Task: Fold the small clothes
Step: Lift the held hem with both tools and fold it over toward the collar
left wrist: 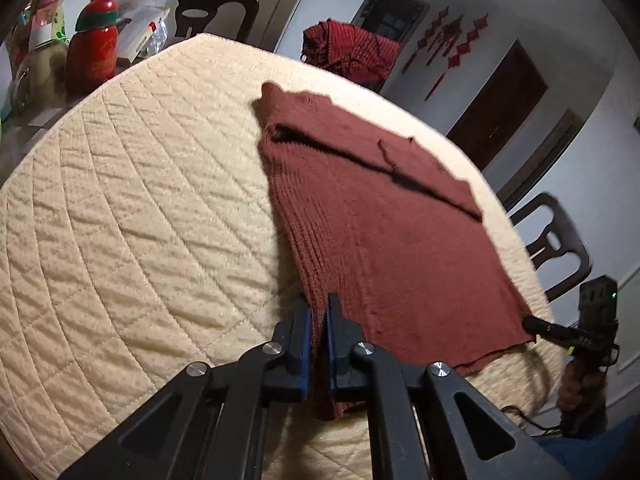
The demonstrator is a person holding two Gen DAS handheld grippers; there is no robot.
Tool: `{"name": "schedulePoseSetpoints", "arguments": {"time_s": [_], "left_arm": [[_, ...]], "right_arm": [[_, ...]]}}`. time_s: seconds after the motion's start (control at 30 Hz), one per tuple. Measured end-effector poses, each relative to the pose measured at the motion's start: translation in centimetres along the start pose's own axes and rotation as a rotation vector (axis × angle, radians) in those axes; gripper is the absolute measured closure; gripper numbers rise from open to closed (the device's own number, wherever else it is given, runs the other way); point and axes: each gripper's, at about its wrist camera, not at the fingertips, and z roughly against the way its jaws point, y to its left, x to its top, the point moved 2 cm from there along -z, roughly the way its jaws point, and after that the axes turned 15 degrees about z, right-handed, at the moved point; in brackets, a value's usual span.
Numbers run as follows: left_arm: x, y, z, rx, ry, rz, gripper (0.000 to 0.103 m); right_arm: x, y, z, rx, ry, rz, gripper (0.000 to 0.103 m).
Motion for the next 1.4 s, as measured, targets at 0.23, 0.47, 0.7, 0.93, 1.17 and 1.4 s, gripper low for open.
{"name": "schedulePoseSetpoints", "arguments": {"time_s": [0.23, 0.47, 0.7, 0.93, 1.17, 1.4], "left_arm": [[2.5, -2.1, 2.4, -0.123, -0.104, -0.018, 0.095], [7.7, -4.4, 1.8, -0.188, -0.202, -0.049, 0.095], [13.2, -5.2, -1.6, -0.185, -0.22, -0.029, 0.095], [17.4, -4.4, -6.7, -0.141, -0.178, 0.029, 0.095], [18.9, -3.6, -10.2, -0.12, -0.129, 0.085, 0.095], [20.5, -2.8, -13.2, -0.102, -0.087, 0.156, 0.095]], "right_arm": [[2.9, 0.5, 2.6, 0.056, -0.144, 0.027, 0.095], [8.2, -0.3, 3.0, 0.067, -0.267, 0.048, 0.095], [13.9, -2.4, 1.6, 0.056, -0.318, 0.036, 0.095], [18.1, -5.8, -1.9, 0.061, -0.294, -0.033, 0.095], [19.2, -8.9, -5.7, 0.076, -0.234, -0.134, 0.095], [20.0, -11.9, -7.5, 0.065, -0.212, -0.236, 0.095]]}}
